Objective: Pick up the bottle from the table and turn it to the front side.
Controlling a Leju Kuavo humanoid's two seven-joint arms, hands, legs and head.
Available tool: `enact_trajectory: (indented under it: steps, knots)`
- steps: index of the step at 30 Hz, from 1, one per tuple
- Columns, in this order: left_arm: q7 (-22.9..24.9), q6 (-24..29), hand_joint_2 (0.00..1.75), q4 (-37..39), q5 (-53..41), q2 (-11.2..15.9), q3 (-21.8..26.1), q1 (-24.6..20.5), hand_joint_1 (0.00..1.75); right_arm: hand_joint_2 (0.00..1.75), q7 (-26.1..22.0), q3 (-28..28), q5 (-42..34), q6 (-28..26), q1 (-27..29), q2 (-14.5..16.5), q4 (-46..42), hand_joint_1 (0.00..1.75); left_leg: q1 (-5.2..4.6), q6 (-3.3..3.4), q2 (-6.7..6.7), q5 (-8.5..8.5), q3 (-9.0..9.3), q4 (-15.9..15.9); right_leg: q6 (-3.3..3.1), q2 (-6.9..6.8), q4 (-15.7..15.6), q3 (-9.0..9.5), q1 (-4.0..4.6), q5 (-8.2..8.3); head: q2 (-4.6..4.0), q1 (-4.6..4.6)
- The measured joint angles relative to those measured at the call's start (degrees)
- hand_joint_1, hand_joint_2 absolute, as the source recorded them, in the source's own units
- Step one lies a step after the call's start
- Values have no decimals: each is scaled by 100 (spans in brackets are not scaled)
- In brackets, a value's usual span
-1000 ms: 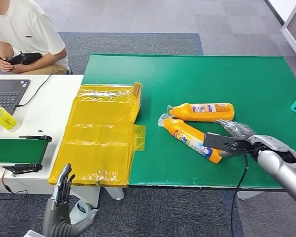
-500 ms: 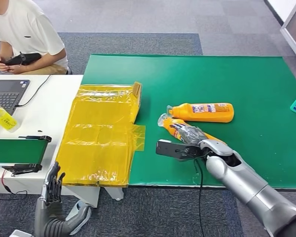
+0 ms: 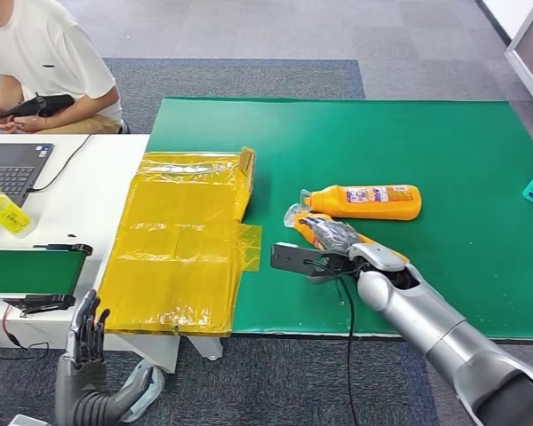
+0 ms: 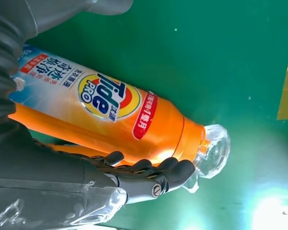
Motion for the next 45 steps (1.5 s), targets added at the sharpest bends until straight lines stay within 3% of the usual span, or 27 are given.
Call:
enact_trajectory:
  steps: [8, 19, 29, 34, 39, 45]
  knots:
    - [-16, 42, 175, -3, 68, 0, 54, 0, 0, 175, 134, -431, 330, -348, 62, 4, 72, 0, 0, 0, 0, 0, 2, 1, 0, 0, -1, 1, -1, 0, 0, -1]
    - [-16, 141, 175, -73, 186, 0, 105, 14, 0, 175, 306, -1650, 1382, -513, 1136, -18, -749, 0, 0, 0, 0, -8, 1, 1, -3, 0, -2, -1, 0, -4, 0, 0]
    - [-16, 328, 175, -192, 214, 0, 104, 50, 0, 175, 427, -2194, 1747, -415, 1703, -45, -1200, 0, 0, 0, -2, -8, 4, 1, -3, -2, -4, 1, 0, -4, 0, 0]
    - [18, 415, 175, -342, 159, -2, 97, 73, 0, 175, 536, -2572, 2414, -279, 2237, -54, -1562, 0, 0, 1, -5, -14, 0, 1, -3, -3, -4, 1, 0, -5, 0, 0]
    - [64, 255, 175, -421, 70, -10, -14, 46, 0, 175, 674, -2736, 3459, -197, 2317, 217, -1427, 0, 0, -2, -2, -15, 1, 0, -5, 0, -3, -1, 0, -5, 0, -1]
    - [139, 92, 175, -439, -62, -27, -210, 9, 0, 175, 646, -3026, 3881, -302, 2070, 637, -769, 0, 1, -3, 0, -8, 7, 0, -6, -1, -3, 4, 1, -3, 0, 0]
